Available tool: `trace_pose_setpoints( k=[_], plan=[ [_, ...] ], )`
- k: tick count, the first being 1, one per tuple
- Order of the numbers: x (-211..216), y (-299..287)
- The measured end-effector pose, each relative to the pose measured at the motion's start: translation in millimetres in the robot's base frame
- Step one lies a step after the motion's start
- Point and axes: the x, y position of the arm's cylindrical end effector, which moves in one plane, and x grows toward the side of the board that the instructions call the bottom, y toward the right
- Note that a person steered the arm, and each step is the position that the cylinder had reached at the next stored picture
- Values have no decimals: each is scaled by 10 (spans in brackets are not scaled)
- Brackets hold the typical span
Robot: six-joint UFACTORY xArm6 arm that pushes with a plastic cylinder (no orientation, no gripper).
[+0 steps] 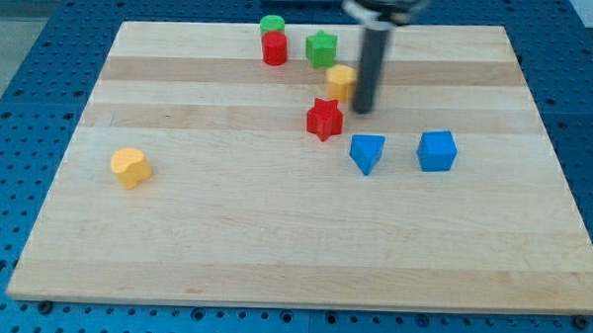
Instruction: Move the yellow hexagon to the top left corner of the board
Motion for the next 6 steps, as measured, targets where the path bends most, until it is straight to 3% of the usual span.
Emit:
trace_pose_setpoints(
  k=[1,2,3,4,5,6],
  plan=[
    [-25,226],
    [-142,1028],
    [-472,158],
    [-703,-1097],
    [-838,-1130],
    [-725,-1748]
  ],
)
